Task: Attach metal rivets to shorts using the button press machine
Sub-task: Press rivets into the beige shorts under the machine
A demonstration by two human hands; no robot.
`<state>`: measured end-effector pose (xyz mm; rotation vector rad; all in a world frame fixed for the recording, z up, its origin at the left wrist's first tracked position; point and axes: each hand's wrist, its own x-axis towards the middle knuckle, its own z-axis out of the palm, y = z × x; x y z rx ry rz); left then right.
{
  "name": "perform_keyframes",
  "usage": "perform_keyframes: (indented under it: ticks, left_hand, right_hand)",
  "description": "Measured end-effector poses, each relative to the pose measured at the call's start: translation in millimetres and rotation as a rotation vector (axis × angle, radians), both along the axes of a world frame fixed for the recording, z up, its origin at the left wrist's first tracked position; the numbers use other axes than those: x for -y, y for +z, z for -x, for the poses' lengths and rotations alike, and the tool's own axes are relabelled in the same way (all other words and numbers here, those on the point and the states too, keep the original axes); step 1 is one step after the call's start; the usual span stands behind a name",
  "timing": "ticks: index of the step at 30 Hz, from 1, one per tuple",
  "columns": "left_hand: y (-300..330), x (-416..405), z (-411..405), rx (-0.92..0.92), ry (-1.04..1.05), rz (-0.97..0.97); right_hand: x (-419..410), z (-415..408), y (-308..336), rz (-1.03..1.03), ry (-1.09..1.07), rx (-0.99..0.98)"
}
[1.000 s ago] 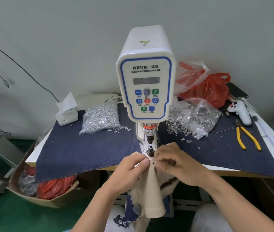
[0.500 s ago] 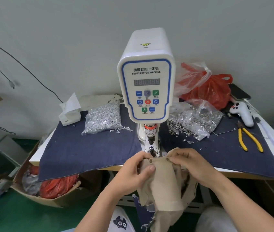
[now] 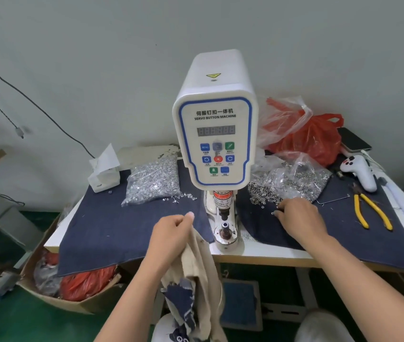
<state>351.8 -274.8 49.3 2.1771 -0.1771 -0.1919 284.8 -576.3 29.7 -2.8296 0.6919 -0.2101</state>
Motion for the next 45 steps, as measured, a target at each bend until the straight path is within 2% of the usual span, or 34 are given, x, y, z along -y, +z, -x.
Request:
perform_keyframes:
  ticks: [3, 6, 11, 18, 25, 30, 34, 38, 45]
  left_hand:
    - [5, -3, -41, 0.085, 0.095, -0.198]
    - [-1, 0, -71, 0.037, 0.174, -0.321]
    - [-27, 13, -88, 0.099, 0.236, -0.462]
    - [-43, 19, -94, 0.156, 0.323, -0.405]
    - [-43, 22, -90, 0.177, 0.370, -0.353]
    - [-42, 20, -84, 0.174, 0.411, -0.260]
    - [-35, 14, -76, 0.145, 0.426, -0.100]
    - [-26, 5, -65, 0.128, 0.356, 0.107]
    - [-21, -2, -29, -0.021, 0.210, 0.322]
  right_hand:
    - [-3, -6, -5, 0.091, 0.015, -0.002]
    - [-4, -7, -11, 0.123, 0.007, 0.012]
    - [-4, -8, -6, -0.026, -0.023, 0.141]
    - [-6, 2, 8, -0.444, -0.094, 0.300]
    - [-28, 10, 10, -0.953, -0.101, 0.323]
    - [-46, 10, 10, -1.081, -0.051, 0.273]
    - [-61, 8, 12, -1.236, -0.041, 0.227]
    - [-67, 7, 11, -1.380, -0.052, 0.162]
    - [-83, 2, 15, -1.613, -0.110, 0.110]
